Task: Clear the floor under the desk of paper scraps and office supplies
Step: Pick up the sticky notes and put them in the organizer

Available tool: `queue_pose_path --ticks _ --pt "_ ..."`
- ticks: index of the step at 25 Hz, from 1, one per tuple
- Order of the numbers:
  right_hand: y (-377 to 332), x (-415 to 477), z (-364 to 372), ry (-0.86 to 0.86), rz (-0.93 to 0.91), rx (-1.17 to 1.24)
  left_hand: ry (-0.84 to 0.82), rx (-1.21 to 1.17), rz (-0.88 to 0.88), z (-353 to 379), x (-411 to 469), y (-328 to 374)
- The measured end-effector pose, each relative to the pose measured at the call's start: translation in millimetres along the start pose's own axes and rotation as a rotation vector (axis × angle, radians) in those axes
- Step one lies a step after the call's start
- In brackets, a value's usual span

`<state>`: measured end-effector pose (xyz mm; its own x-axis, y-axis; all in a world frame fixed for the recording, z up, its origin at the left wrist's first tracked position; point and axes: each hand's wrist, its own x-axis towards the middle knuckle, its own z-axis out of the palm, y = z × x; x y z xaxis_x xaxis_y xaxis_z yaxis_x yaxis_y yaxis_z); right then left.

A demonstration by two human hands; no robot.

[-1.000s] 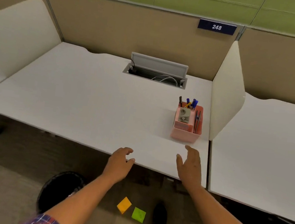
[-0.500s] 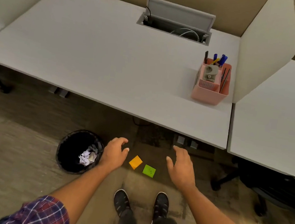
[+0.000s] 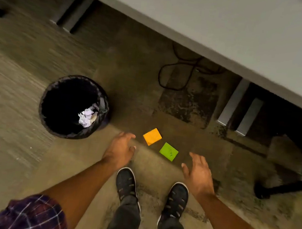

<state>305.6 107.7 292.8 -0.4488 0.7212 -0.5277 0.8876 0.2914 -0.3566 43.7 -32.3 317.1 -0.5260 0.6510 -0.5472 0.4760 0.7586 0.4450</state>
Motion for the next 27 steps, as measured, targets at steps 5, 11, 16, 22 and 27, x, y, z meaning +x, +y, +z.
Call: queue_pose_path --ticks 5,11,16,22,27 --pt "46.5 83.0 92.6 -0.075 -0.019 -0.119 -0.054 0.043 0.000 104.3 77.7 -40.9" --pt "78.5 172.7 176.1 -0.112 -0.047 -0.244 -0.024 0.151 -0.042 193.8 164.2 -75.0" --pt "100.6 205.3 230.9 -0.143 -0.016 -0.385 -0.019 0.283 -0.067 252.0 218.0 -91.9" --pt "114.1 212.6 255.8 -0.100 -0.040 -0.556 0.065 0.514 -0.019 283.7 233.5 -94.8" --pt "113.3 214.4 248.6 -0.126 0.087 -0.441 0.018 0.511 -0.126 280.1 242.3 -86.1"
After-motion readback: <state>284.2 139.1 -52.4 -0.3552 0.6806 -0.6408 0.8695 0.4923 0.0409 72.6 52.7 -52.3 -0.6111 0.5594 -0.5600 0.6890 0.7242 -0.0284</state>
